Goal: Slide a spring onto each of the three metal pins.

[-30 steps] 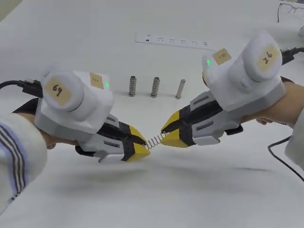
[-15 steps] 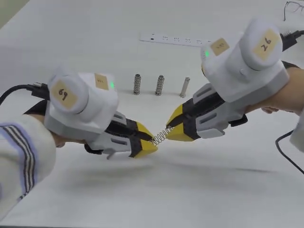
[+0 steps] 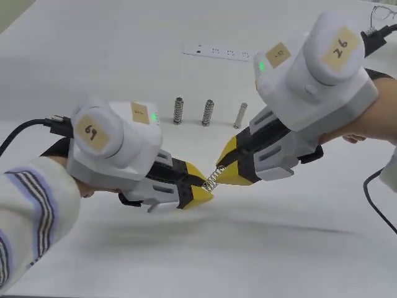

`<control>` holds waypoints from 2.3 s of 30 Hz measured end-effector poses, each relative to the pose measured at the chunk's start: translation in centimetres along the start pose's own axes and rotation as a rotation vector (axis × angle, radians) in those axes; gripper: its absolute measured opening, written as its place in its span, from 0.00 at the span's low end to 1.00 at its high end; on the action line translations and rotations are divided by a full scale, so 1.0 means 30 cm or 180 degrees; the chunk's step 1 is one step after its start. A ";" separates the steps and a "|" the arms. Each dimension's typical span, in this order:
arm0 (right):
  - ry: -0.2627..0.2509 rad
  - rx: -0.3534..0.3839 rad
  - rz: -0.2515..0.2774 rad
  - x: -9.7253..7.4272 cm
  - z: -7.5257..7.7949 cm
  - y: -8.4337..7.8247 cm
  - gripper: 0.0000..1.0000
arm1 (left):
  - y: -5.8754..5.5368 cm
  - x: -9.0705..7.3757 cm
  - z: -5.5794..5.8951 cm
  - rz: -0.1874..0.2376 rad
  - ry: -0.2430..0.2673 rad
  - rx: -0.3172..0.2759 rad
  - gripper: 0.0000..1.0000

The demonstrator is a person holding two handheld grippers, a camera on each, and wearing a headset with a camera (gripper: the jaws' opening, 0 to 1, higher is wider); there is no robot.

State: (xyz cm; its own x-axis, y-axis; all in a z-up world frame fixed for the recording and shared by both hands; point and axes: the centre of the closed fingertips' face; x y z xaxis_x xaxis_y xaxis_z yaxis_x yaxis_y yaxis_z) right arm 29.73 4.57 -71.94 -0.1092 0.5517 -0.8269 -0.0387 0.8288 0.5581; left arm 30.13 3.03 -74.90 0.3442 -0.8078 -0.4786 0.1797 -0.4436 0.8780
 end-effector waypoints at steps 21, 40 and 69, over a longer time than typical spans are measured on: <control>-0.0012 -0.0106 -0.0344 -0.008 -0.006 -0.026 0.08 | 0.016 0.030 0.006 0.0114 0.0040 -0.0052 0.01; -0.0008 -0.0095 -0.0418 0.026 0.013 -0.039 0.10 | 0.048 0.008 -0.008 0.0195 0.0105 0.0037 0.01; 0.0017 0.0084 -0.0407 0.039 0.003 -0.032 0.08 | 0.044 -0.006 -0.023 0.0133 0.0108 -0.0135 0.03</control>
State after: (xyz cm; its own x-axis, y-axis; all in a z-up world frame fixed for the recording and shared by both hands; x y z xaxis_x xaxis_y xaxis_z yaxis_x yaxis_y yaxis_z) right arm 29.74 4.42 -73.46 -0.1104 0.4409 -0.8908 -0.0264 0.8946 0.4460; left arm 30.93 2.86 -73.66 0.3832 -0.8113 -0.4416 0.2031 -0.3924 0.8971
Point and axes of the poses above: the centre of the closed fingertips' face, and the gripper's own axes: x roughly forward along the fingers, z roughly to its right, y roughly out of its top, and after that the axes turned 5 degrees about y, right-handed
